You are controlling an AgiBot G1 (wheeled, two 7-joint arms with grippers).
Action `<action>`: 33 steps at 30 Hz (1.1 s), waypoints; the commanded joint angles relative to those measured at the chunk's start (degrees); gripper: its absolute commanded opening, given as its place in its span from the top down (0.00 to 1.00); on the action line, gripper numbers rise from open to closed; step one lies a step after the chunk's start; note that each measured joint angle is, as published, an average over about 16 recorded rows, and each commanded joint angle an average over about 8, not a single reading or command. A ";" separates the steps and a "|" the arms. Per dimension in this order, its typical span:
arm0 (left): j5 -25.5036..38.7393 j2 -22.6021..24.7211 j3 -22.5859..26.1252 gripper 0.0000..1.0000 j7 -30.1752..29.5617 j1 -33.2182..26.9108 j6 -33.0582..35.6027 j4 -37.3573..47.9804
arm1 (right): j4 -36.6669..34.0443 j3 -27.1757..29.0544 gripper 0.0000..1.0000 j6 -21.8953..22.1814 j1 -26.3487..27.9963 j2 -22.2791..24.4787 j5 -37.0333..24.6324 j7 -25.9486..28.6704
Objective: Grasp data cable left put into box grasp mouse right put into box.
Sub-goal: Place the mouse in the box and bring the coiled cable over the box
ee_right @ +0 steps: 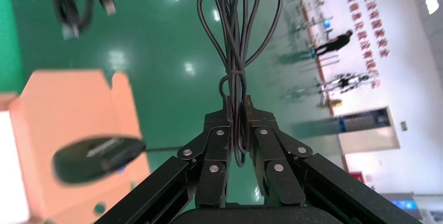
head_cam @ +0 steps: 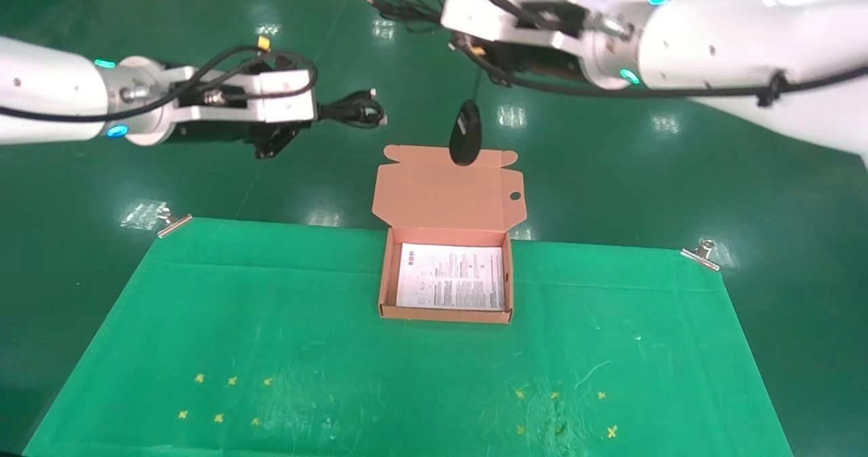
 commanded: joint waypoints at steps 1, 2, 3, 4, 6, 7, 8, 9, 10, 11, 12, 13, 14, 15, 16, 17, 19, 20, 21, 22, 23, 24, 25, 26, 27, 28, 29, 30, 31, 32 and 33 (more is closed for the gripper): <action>0.92 0.68 -0.11 1.00 -0.45 -0.63 -0.85 0.50 | -1.25 0.18 1.00 1.10 1.15 -1.27 0.85 -0.93; 1.16 0.72 -0.18 1.00 -0.52 -0.85 -1.07 0.39 | -1.50 0.28 1.00 1.46 1.50 -1.53 1.27 -1.43; 1.29 0.70 -0.22 1.00 -0.56 -0.97 -1.18 0.27 | -1.66 0.32 1.00 1.68 1.71 -1.65 1.62 -1.83; 1.43 0.66 -0.25 1.00 -0.57 -1.11 -1.28 0.06 | -1.86 0.36 1.00 1.89 1.94 -1.77 1.99 -2.23; 1.74 0.58 -0.21 1.00 -0.58 -1.29 -1.35 -0.24 | -2.14 0.40 1.00 2.16 2.25 -1.94 2.51 -2.83; 1.90 0.56 -0.14 1.00 -0.58 -1.32 -1.32 -0.33 | -2.23 0.41 1.00 2.24 2.28 -2.01 2.68 -2.96; 2.04 0.54 -0.06 1.00 -0.59 -1.33 -1.29 -0.42 | -2.29 0.42 1.00 2.32 2.29 -2.07 2.82 -3.05; 2.22 0.48 0.04 1.00 -0.63 -1.30 -1.21 -0.54 | -2.32 0.41 1.00 2.41 2.24 -2.13 2.97 -3.17; 2.31 0.37 0.14 1.00 -0.69 -1.20 -1.03 -0.65 | -2.26 0.35 1.00 2.40 2.07 -2.10 3.05 -3.19; 2.48 0.26 0.24 1.00 -0.80 -1.12 -0.92 -0.81 | -2.23 0.31 1.00 2.47 1.93 -2.15 3.16 -3.27; 2.60 0.10 0.36 1.00 -0.91 -0.95 -0.71 -0.96 | -2.11 0.22 1.00 2.42 1.65 -2.13 3.17 -3.28; 2.76 -0.08 0.48 1.00 -1.06 -0.78 -0.48 -1.14 | -2.01 0.11 1.00 2.35 1.33 -2.11 3.18 -3.27; 2.93 -0.28 0.60 1.00 -1.28 -0.59 -0.23 -1.36 | -1.92 -0.01 1.00 2.25 0.99 -2.09 3.18 -3.23; 3.12 -0.49 0.71 1.00 -1.54 -0.42 0.01 -1.60 | -1.87 -0.13 1.00 2.13 0.66 -2.08 3.17 -3.19; 3.35 -0.71 0.83 1.00 -1.82 -0.25 0.27 -1.85 | -1.85 -0.27 1.00 1.99 0.33 -2.08 3.15 -3.14; 3.60 -0.91 0.95 1.00 -2.14 -0.09 0.52 -2.11 | -1.89 -0.41 1.00 1.83 0.01 -2.09 3.12 -3.08; 4.23 -1.29 1.23 1.00 -2.86 0.22 1.09 -2.58 | -2.10 -0.71 1.00 1.51 -0.60 -2.15 3.03 -2.94; 4.59 -1.44 1.37 1.00 -3.26 0.36 1.37 -2.79 | -2.24 -0.85 1.00 1.38 -0.88 -2.21 2.98 -2.88; 4.95 -1.58 1.51 1.00 -3.71 0.50 1.66 -2.98 | -2.41 -1.00 1.00 1.28 -1.15 -2.29 2.92 -2.84; 5.35 -1.73 1.67 1.00 -4.17 0.64 1.98 -3.14 | -2.63 -1.15 1.00 1.20 -1.44 -2.39 2.87 -2.82; 5.78 -1.86 1.82 1.00 -4.66 0.77 2.29 -3.30 | -2.87 -1.30 1.00 1.16 -1.72 -2.52 2.83 -2.82; 6.22 -1.99 1.97 1.00 -5.20 0.90 2.61 -3.45 | -3.16 -1.46 1.00 1.18 -2.00 -2.68 2.78 -2.86; 6.68 -2.13 2.11 1.00 -5.72 1.01 2.93 -3.57 | -3.49 -1.61 1.00 1.19 -2.28 -2.87 2.77 -2.91; 7.16 -2.26 2.25 1.00 -6.29 1.11 3.26 -3.70 | -3.84 -1.75 1.00 1.23 -2.54 -3.07 2.78 -2.98; 7.62 -2.39 2.37 1.00 -6.85 1.18 3.56 -3.82 | -4.21 -1.91 1.00 1.28 -2.80 -3.28 2.78 -3.07; 8.08 -2.51 2.48 1.00 -7.42 1.24 3.88 -3.92 | -4.62 -2.07 1.00 1.33 -3.07 -3.52 2.79 -3.18; 8.57 -2.63 2.60 1.00 -7.99 1.29 4.20 -4.05 | -5.04 -2.23 1.00 1.46 -3.33 -3.76 2.79 -3.32; 9.03 -2.74 2.72 1.00 -8.49 1.32 4.52 -4.20 | -5.43 -2.40 1.00 1.61 -3.60 -4.00 2.75 -3.52; 9.46 -2.86 2.84 1.00 -8.96 1.36 4.86 -4.38 | -5.88 -2.58 1.00 1.74 -3.89 -4.26 2.74 -3.69; 9.86 -2.97 2.96 1.00 -9.39 1.38 5.21 -4.56 | -6.33 -2.74 1.00 1.87 -4.15 -4.51 2.73 -3.84; 10.23 -3.08 3.09 1.00 -9.78 1.41 5.58 -4.78 | -6.80 -2.90 1.00 2.06 -4.43 -4.78 2.69 -4.02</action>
